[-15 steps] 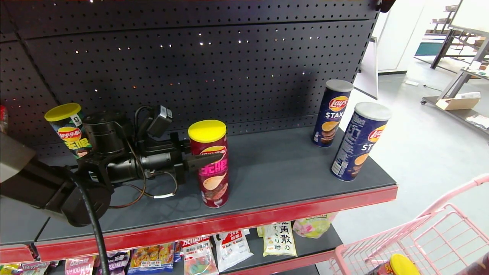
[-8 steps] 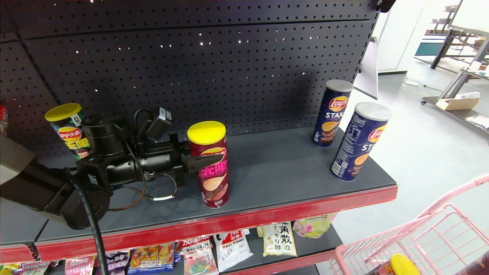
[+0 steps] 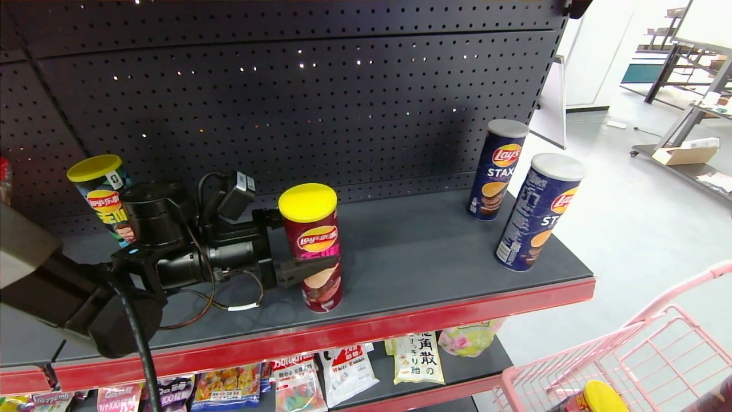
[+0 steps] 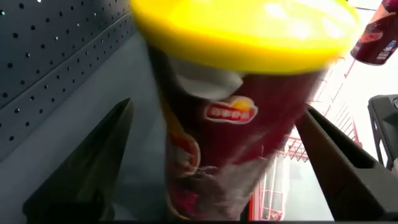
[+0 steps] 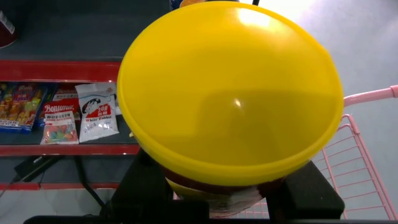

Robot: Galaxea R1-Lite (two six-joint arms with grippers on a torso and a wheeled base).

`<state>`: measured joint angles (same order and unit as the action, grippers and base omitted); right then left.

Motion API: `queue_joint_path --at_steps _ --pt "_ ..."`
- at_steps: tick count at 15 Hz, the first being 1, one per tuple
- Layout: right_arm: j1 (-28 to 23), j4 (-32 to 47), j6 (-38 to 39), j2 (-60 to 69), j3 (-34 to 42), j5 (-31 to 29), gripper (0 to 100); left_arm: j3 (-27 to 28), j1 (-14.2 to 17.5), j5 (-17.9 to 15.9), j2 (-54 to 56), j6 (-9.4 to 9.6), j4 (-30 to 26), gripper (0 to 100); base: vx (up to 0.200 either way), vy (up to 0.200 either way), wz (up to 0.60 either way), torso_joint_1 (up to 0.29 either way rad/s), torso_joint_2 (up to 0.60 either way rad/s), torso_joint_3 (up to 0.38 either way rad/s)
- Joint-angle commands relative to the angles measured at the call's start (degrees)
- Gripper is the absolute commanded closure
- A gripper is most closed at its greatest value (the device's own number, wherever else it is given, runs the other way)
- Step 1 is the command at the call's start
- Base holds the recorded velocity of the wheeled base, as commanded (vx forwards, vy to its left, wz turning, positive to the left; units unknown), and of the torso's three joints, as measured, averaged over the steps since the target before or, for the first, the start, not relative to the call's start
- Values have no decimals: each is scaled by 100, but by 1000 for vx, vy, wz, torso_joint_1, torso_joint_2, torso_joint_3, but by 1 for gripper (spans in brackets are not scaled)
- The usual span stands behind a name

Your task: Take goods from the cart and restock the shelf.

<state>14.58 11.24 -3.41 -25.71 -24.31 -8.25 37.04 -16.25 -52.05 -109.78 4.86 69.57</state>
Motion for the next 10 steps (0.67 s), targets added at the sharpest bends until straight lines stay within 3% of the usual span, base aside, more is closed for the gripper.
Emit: queue_joint_path --at_steps 1,2,3,4,8,9,10 --pt "1 1 -1 -13 -4 -1 100 5 -1 29 167 -135 4 0 0 0 0 0 0 0" --pt "1 -8 -1 -13 -4 -1 100 -3 -1 64 325 -337 4 0 0 0 0 0 0 0" --pt "1 -8 -1 -13 -4 -1 100 -3 -1 73 369 -390 4 0 0 0 0 0 0 0" --pt "1 1 -1 -13 -4 -1 100 41 -1 81 598 -636 4 0 0 0 0 0 0 0" --pt "1 -8 -1 -48 -4 -10 100 172 8 81 1064 -829 -31 0 0 0 0 0 0 0" --pt "1 -8 -10 -57 -4 -10 100 172 8 81 1231 -1005 -31 0 0 0 0 0 0 0" --pt "1 -8 -10 -57 -4 -10 100 181 17 81 1310 -1066 -31 0 0 0 0 0 0 0"
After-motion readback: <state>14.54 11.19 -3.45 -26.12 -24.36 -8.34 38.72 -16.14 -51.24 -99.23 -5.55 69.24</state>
